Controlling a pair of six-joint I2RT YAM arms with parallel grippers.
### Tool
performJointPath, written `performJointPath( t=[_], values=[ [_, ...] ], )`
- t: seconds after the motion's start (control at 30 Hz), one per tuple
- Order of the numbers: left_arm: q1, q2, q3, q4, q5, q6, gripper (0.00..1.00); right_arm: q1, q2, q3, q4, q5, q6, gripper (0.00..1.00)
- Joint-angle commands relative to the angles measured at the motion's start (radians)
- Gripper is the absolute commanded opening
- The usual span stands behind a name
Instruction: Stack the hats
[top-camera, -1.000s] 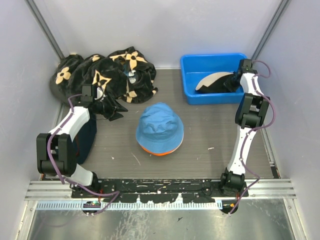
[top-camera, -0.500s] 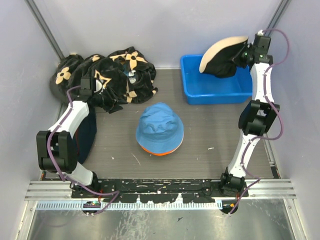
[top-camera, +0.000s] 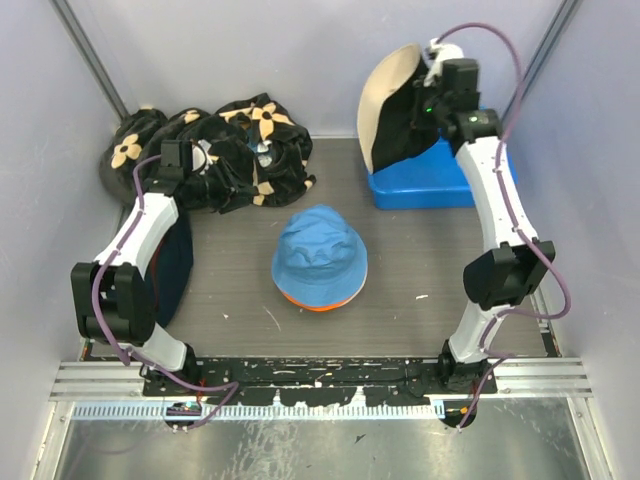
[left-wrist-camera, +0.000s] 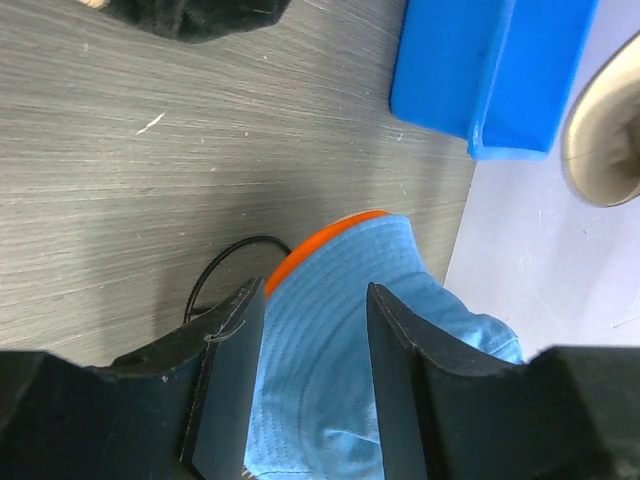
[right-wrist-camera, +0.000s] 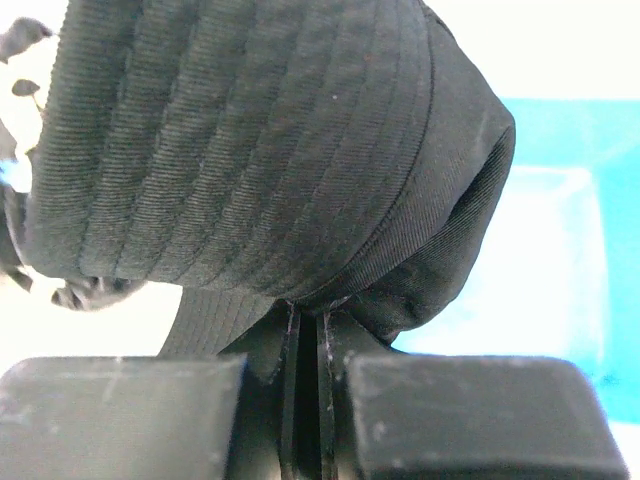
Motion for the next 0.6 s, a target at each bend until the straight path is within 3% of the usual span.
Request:
performJointPath(
  t=[0.0, 0.33, 0.37, 0.43, 0.57],
  values=[
    [-0.016, -0.012, 0.036, -0.024, 0.032, 0.03, 0.52, 0.126, -0.144, -0.107, -0.013, 0.397, -0.198, 0.09],
    [-0.052, -0.028, -0.004, -0.01, 0.049, 0.033, 0.52, 0.176, -0.211, -0.22, 0.013, 0.939, -0.299, 0.07],
    [-0.054, -0.033, -0.008, -0.011, 0.05, 0.034, 0.52, 0.195, -0.204, -0.246, 0.052, 1.01, -0.347, 0.09],
    [-0.055, -0.044, -0.021, -0.008, 0.049, 0.034, 0.52, 0.229, -0.174, -0.317, 0.168, 1.139, -0.455, 0.24],
    [-0.055, -0.068, -0.045, -0.02, 0.041, 0.048, 0.52, 0.282, -0.025, -0.369, 0.334, 1.269, -0.568, 0.14]
  ],
)
